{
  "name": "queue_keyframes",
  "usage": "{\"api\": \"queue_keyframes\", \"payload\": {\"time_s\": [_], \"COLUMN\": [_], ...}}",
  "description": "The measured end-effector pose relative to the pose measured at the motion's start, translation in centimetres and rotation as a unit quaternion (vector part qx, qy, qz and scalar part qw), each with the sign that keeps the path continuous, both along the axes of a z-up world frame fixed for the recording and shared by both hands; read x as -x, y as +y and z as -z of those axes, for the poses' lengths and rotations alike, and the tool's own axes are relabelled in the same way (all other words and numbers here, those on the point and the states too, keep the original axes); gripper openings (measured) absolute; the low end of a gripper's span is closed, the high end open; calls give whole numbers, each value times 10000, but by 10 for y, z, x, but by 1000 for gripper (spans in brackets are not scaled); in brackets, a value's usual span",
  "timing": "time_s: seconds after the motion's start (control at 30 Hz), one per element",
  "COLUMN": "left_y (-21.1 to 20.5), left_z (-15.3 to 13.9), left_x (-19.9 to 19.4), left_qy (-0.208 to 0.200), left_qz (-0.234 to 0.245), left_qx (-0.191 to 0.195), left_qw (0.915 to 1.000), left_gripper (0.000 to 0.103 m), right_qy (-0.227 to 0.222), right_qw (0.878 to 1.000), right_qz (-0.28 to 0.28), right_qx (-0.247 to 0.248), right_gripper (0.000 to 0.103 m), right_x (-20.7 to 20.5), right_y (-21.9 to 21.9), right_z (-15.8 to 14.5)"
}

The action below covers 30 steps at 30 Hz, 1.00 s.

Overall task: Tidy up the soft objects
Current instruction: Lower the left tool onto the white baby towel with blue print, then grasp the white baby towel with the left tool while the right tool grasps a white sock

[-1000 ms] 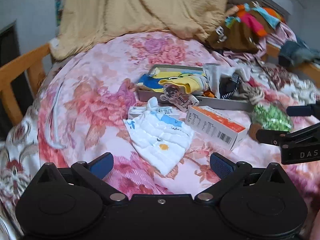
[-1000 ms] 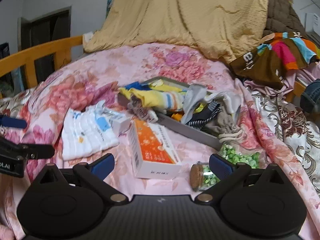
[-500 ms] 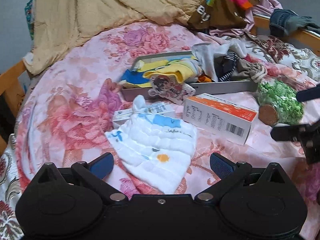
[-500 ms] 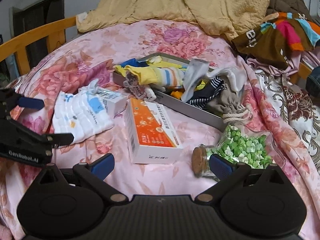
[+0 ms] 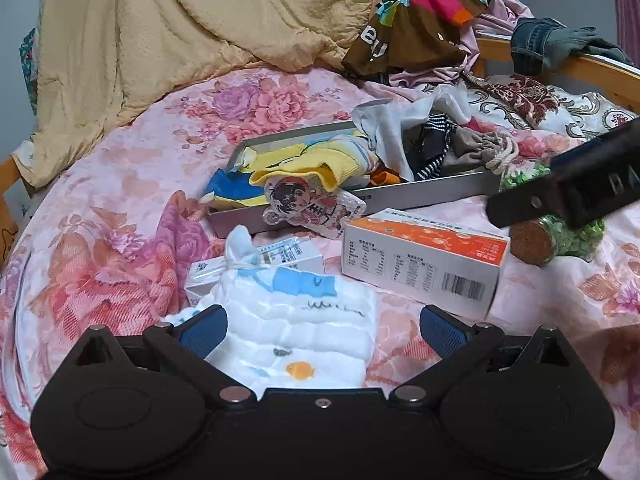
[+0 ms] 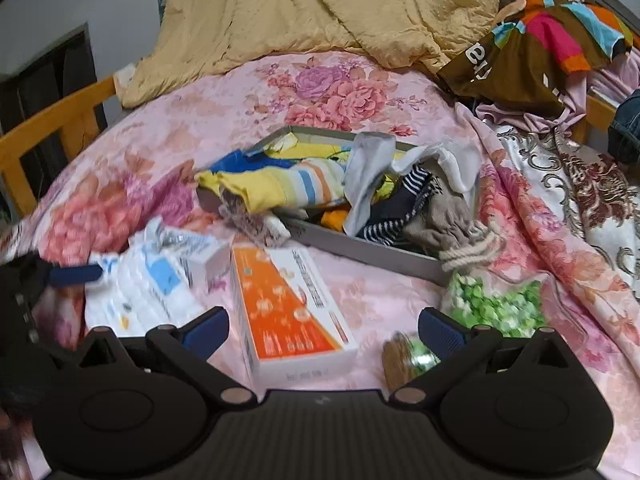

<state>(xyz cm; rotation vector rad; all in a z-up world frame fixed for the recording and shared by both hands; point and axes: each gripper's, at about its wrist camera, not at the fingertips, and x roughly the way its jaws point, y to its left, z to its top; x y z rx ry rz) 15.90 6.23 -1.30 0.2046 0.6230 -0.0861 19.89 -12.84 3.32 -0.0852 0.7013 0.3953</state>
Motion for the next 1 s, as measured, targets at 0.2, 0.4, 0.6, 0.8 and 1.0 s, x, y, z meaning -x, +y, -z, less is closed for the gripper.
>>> {"api": "queue_keyframes", "payload": {"time_s": [0.2, 0.4, 0.6, 0.8, 1.0], "left_y": [7, 34, 46, 50, 57], "left_z": [10, 22, 17, 19, 14], "left_x": [-14, -35, -39, -38, -36], "left_qy": [4, 287, 358, 356, 282], "left_qz": [-249, -569, -807, -835, -944], "left_qx": [-263, 302, 790, 965, 1428], "left_qw": [9993, 9975, 9930, 9912, 9848], "left_gripper": [102, 102, 94, 87, 74], "right_qy": [-85, -230, 55, 298, 583], "right_qw": [9998, 9988, 9949, 9939, 9912], "right_qz": [-112, -411, -956, -1027, -1180], "right_qx": [-164, -136, -332, -252, -171], "right_gripper": [103, 103, 103, 103, 103], "right_x": [-23, -47, -80, -108, -125], "right_y": [13, 32, 53, 72, 87], "right_z": [0, 3, 13, 31, 50]}}
